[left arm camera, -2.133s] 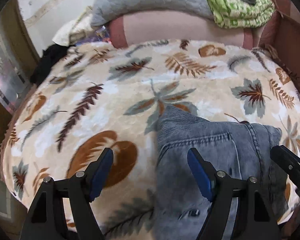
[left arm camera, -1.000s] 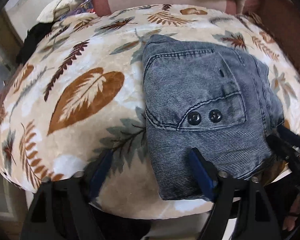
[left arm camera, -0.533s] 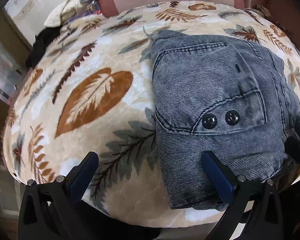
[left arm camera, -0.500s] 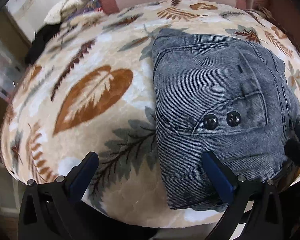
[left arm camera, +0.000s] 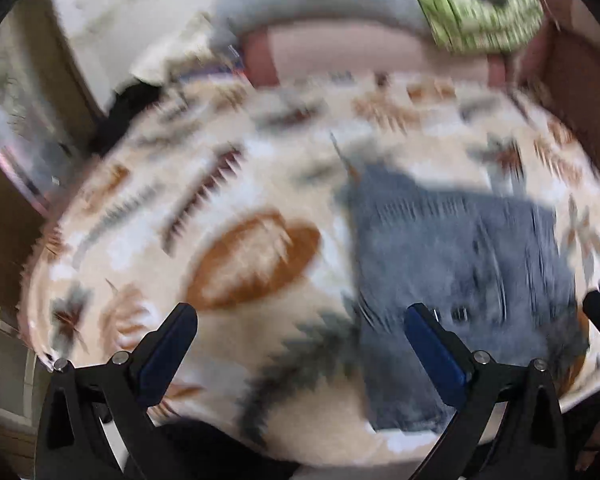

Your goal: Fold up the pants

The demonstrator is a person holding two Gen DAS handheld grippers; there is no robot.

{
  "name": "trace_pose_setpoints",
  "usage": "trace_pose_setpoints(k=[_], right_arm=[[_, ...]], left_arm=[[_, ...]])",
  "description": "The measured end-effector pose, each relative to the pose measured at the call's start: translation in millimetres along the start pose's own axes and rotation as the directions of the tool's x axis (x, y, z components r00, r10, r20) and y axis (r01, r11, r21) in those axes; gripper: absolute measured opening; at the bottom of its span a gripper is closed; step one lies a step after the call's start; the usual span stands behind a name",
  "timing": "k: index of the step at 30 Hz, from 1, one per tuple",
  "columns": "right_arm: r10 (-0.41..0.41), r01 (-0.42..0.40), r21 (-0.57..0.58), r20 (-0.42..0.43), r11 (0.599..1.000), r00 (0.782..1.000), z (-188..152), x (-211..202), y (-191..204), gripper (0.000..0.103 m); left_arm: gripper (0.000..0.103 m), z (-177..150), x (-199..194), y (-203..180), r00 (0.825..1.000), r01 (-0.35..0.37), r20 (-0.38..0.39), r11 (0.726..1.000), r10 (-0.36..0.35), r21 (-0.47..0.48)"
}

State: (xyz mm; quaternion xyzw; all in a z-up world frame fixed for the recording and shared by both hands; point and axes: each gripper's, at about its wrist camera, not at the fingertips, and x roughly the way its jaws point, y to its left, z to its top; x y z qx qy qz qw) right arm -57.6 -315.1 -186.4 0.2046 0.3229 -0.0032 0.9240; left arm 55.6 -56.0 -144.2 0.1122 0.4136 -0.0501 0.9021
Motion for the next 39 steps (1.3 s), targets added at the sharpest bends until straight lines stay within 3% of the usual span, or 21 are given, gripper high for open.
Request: trace_pose_setpoints(k=[3, 8, 14, 17, 21, 39], right_arm=[[-0.057, 0.058, -0.029, 0.034, 0.998, 0.998, 14, -8, 2, 0.080], [-0.098, 0.108, -0.107, 0.096, 0.988, 0.991, 35, -20, 9, 0.080], [-0.112, 0.120, -0.039, 0.163, 0.992, 0.980, 21, -21, -10, 0.080], [-0.108, 0.110, -0.010, 0.114, 0.994, 0.988, 22, -9, -15, 0.080], [-0.091, 0.091, 0.002, 0.105, 0.996, 0.990, 19, -6, -20, 0.080], [-0.155, 0.154, 0.021, 0.084, 0.988, 0.984, 17, -4, -42, 0.080]], left_arm=[[0.103, 5, -25, 19, 0.993, -0.011, 0.116, 0.998, 0.019, -0.063], [0.103, 8, -45, 28, 0.970, -0.041, 0.237, 0.997, 0.056, -0.068], [0.103, 6, -45, 40, 0.972, -0.031, 0.226, 0.992, 0.057, -0.119], [0.103, 5, -42, 39, 0.973, -0.040, 0.220, 0.989, 0.071, -0.142], [0.103, 6, -40, 32, 0.973, -0.055, 0.213, 0.989, 0.083, -0.135], [0.103, 8, -25, 1, 0.983, -0.054, 0.174, 0.996, 0.065, -0.068]])
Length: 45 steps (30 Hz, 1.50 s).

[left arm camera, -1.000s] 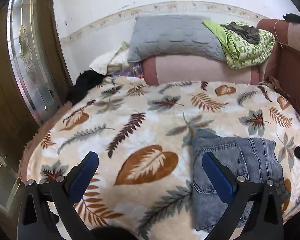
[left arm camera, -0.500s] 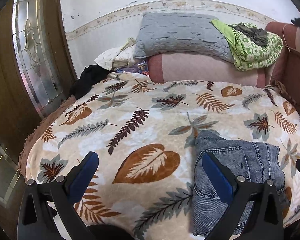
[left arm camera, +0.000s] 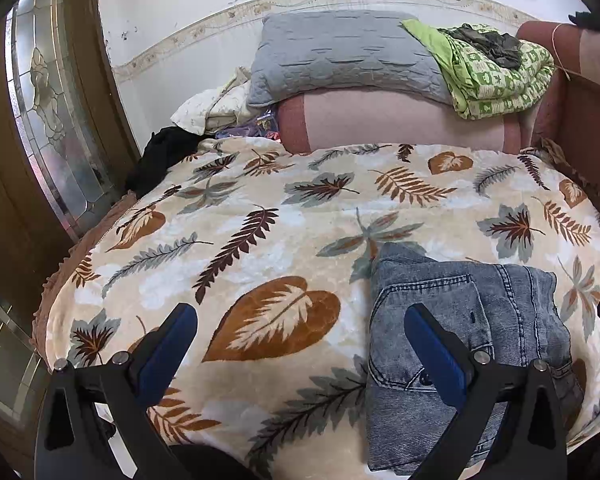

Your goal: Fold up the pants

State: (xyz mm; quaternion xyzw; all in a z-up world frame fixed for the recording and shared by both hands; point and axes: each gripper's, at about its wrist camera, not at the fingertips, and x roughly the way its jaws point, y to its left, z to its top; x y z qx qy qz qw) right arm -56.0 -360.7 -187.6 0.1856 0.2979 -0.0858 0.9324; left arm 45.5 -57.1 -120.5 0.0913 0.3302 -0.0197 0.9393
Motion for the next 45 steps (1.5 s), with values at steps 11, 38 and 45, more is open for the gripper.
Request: trace_pose_setpoints(k=[11, 38, 45], right_arm=[[0.012, -0.014, -0.098, -0.022, 0.995, 1.000, -7, 6, 22, 0.080], [0.013, -0.016, -0.084, -0.035, 0.996, 0.999, -7, 9, 18, 0.080], [0.013, -0.016, -0.083, -0.035, 0.996, 0.999, -7, 9, 19, 0.080]], left_arm=[[0.103, -5, 7, 2, 1.000, 0.000, -0.025, 1.000, 0.000, -0.001], [0.103, -6, 7, 2, 0.999, 0.002, -0.032, 1.000, -0.003, -0.005], [0.103, -7, 8, 3, 0.999, -0.002, -0.037, 1.000, 0.001, -0.017]])
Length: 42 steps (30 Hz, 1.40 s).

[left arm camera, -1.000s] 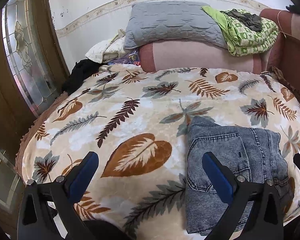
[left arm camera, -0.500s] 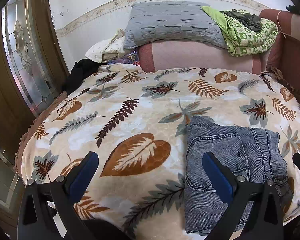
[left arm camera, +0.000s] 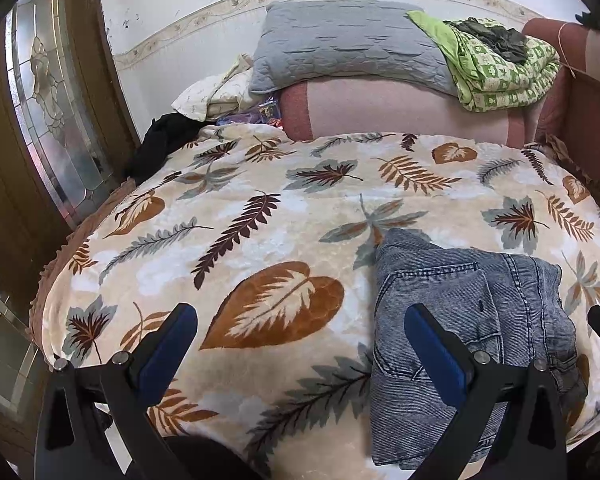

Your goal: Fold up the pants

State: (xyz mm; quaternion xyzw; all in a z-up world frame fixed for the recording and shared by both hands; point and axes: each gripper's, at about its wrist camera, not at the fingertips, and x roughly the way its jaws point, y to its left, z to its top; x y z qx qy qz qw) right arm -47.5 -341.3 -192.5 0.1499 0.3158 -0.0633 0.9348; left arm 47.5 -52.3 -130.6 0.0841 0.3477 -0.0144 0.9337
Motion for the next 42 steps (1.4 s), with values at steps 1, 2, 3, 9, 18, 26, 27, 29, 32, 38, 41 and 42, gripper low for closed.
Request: trace_pose_setpoints(k=[1, 2, 3, 9, 18, 26, 27, 29, 32, 38, 41, 42], right_arm=[[-0.001, 0.001, 0.000, 0.000, 1.000, 1.000, 0.0, -0.1, 0.1, 0.080], [-0.001, 0.001, 0.000, 0.000, 1.000, 1.000, 0.1, 0.1, 0.0, 0.080], [-0.001, 0.001, 0.000, 0.000, 1.000, 1.000, 0.0, -0.1, 0.2, 0.080], [0.001, -0.001, 0.001, 0.000, 1.000, 1.000, 0.0, -0.1, 0.4, 0.080], [0.002, -0.002, -0.003, -0.003, 1.000, 1.000, -0.1, 0.3, 2.6, 0.080], [0.004, -0.004, -0.005, -0.001, 1.000, 1.000, -0.1, -0.1, 2.9, 0.080], [0.004, -0.004, -0.005, -0.001, 1.000, 1.000, -0.3, 0.2, 3.2, 0.080], [0.004, -0.004, -0.005, -0.003, 1.000, 1.000, -0.5, 0.1, 3.8, 0.080], [0.005, -0.005, -0.006, -0.003, 1.000, 1.000, -0.9, 0.4, 3.3, 0.080], [0.005, -0.005, -0.013, -0.006, 1.000, 1.000, -0.9, 1.2, 4.7, 0.080], [0.006, -0.006, -0.012, -0.006, 1.000, 1.000, -1.1, 1.6, 5.0, 0.080], [0.005, -0.005, -0.014, -0.006, 1.000, 1.000, -0.9, 1.5, 4.5, 0.080]], left_arm=[[0.103, -0.1, 0.1, -0.1, 1.000, 0.001, -0.001, 1.000, -0.001, -0.001], [0.103, -0.1, 0.2, -0.1, 1.000, 0.002, -0.001, 1.000, -0.002, -0.002], [0.103, -0.2, 0.0, -0.1, 1.000, 0.002, -0.001, 1.000, -0.002, -0.003], [0.103, 0.0, -0.5, 0.3, 1.000, 0.001, 0.000, 1.000, -0.001, -0.004], [0.103, -0.2, -1.1, -0.7, 1.000, 0.003, -0.002, 1.000, -0.003, -0.006], [0.103, -0.3, -0.2, -1.2, 1.000, 0.001, -0.008, 1.000, -0.002, -0.011], [0.103, -0.4, 0.1, -0.8, 1.000, -0.001, -0.010, 1.000, 0.001, -0.013], [0.103, -0.7, 1.1, -0.2, 1.000, -0.005, -0.013, 1.000, 0.004, -0.016], [0.103, -1.3, 1.7, -1.3, 1.000, -0.026, -0.010, 1.000, 0.026, -0.010], [0.103, -0.9, 0.5, -1.6, 1.000, -0.018, -0.005, 1.000, 0.018, -0.010], [0.103, -0.6, 0.1, -0.3, 1.000, -0.010, -0.005, 1.000, 0.010, -0.019], [0.103, -0.5, 0.2, 0.0, 1.000, -0.007, -0.005, 1.000, 0.007, -0.021]])
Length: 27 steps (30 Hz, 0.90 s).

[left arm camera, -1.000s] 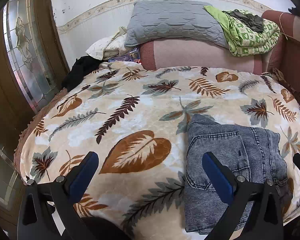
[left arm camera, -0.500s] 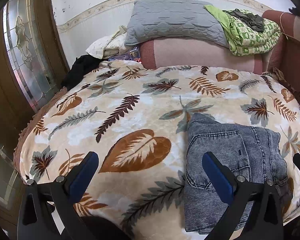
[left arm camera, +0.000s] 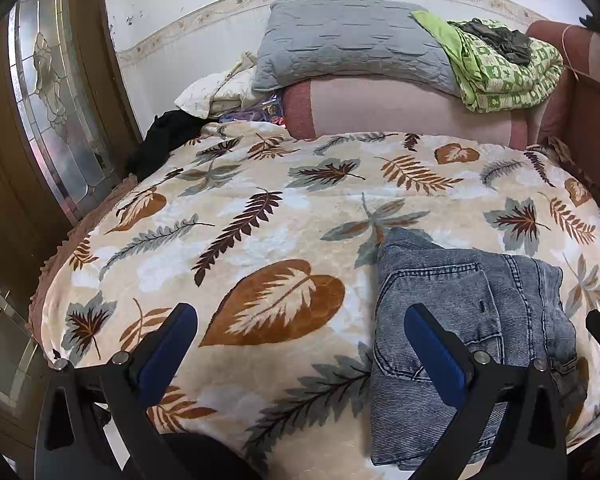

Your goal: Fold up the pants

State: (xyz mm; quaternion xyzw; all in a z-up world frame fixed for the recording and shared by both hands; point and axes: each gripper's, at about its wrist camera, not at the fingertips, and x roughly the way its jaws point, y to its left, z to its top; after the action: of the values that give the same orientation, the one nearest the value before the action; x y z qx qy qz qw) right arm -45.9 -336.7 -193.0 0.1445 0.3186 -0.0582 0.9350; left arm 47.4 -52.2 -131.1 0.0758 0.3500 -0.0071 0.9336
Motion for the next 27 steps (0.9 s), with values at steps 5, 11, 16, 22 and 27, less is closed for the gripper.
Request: trace_pose_setpoints(k=[5, 11, 16, 22, 27], right_arm=[[0.000, 0.000, -0.006, 0.000, 1.000, 1.000, 0, 1, 2, 0.080], [0.003, -0.003, -0.007, -0.002, 1.000, 1.000, -1, 1, 2, 0.080], [0.012, -0.012, -0.015, -0.001, 1.000, 1.000, -1, 1, 5, 0.080], [0.051, -0.051, -0.028, 0.008, 0.998, 0.999, 1, 1, 19, 0.080], [0.088, -0.087, -0.049, 0.010, 0.995, 0.996, 2, 4, 40, 0.080]], left_arm=[[0.103, 0, 0, 0, 1.000, 0.001, 0.002, 1.000, -0.001, 0.000], [0.103, 2, -3, 3, 1.000, 0.022, 0.017, 1.000, -0.022, -0.013], [0.103, 4, -8, 5, 0.999, 0.029, 0.042, 0.999, -0.027, -0.026], [0.103, 5, -10, 7, 0.998, 0.028, 0.055, 0.999, -0.027, -0.027], [0.103, 6, -12, 12, 0.998, 0.028, 0.063, 0.999, -0.026, -0.032]])
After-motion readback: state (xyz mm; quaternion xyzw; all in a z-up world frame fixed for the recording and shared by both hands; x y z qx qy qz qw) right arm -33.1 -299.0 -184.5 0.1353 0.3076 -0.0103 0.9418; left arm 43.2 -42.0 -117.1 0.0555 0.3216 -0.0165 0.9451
